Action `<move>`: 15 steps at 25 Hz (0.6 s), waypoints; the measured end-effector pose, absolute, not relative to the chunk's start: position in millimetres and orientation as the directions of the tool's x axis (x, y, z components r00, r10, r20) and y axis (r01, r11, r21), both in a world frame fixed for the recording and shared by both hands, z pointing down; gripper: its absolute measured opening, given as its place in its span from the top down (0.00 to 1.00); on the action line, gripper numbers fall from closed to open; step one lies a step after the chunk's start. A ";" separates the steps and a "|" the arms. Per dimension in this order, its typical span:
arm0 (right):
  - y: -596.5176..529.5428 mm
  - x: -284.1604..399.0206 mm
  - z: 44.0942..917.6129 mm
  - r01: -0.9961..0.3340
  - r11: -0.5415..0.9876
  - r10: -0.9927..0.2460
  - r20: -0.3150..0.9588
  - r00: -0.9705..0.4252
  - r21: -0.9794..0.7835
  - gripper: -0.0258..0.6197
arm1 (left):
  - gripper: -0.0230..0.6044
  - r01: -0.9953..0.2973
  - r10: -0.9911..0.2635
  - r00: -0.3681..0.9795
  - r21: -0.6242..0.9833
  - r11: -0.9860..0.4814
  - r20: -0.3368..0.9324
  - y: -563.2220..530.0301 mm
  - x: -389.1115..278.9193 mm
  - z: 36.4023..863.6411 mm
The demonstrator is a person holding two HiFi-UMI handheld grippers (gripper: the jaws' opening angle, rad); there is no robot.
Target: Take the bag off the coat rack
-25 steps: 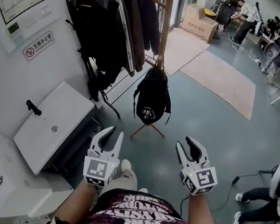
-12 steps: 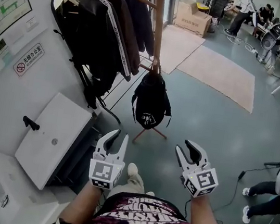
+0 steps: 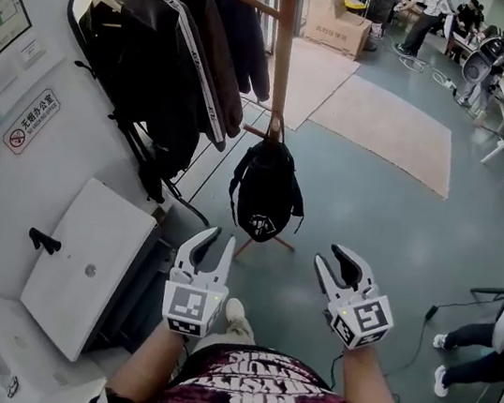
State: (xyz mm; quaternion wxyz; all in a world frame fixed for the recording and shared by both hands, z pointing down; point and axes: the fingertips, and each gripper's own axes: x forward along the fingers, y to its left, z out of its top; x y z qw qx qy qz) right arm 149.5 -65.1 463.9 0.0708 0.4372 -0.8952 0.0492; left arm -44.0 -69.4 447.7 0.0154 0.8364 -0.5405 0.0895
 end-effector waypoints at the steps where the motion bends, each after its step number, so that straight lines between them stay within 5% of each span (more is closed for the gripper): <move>1: -71.0 145.9 464.7 -0.789 0.614 -0.774 0.173 -0.609 -0.027 0.73 | 0.84 -0.905 -0.901 0.403 -0.075 -0.418 0.163 -75.6 -45.0 447.1; 15: -156.5 113.4 465.9 -0.791 0.611 -0.774 0.189 -0.605 -0.031 0.72 | 0.84 -0.895 -0.895 0.411 -0.111 -0.432 0.172 -159.5 -70.5 451.9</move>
